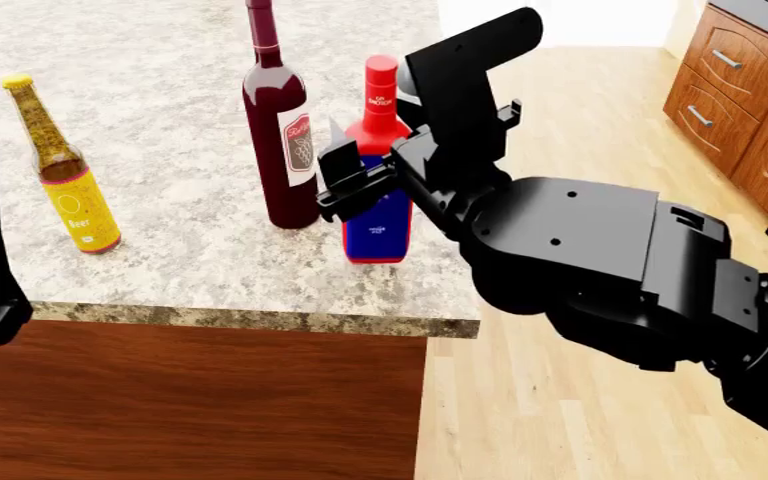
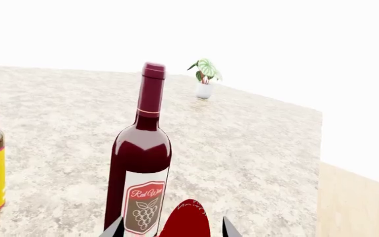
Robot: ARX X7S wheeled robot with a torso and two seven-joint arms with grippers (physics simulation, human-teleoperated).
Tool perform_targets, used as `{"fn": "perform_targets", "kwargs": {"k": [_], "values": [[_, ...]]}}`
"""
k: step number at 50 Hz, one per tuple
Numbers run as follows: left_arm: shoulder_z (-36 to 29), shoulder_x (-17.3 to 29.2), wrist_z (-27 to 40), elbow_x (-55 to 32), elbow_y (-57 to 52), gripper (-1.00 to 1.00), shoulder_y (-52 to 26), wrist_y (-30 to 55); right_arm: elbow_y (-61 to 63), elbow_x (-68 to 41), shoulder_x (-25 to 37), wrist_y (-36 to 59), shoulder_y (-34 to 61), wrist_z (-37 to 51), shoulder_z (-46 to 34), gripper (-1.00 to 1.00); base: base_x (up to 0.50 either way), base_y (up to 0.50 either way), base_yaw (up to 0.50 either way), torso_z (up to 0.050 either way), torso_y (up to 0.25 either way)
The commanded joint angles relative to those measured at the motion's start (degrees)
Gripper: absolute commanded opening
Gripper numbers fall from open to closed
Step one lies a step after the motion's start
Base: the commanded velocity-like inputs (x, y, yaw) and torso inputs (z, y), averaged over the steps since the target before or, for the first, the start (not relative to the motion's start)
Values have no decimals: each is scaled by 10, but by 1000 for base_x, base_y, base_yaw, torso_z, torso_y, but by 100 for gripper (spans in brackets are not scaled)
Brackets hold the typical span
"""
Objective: Move the drinks to the dining counter.
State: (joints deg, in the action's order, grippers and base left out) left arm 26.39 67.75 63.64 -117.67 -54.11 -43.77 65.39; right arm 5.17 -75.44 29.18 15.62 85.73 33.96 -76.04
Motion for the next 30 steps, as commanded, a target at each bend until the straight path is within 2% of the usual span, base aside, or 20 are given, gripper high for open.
{"fn": "perform_targets", "kwargs": {"k": [1, 30], "values": [[-6, -1, 0, 3, 0, 100, -2, -1, 1, 23, 0, 8, 7, 2, 8, 100, 0, 0, 0, 0, 10], [2, -3, 0, 1, 0, 100, 2, 2, 12, 21, 6, 13, 10, 11, 14, 100, 0, 0, 0, 0, 0]]}}
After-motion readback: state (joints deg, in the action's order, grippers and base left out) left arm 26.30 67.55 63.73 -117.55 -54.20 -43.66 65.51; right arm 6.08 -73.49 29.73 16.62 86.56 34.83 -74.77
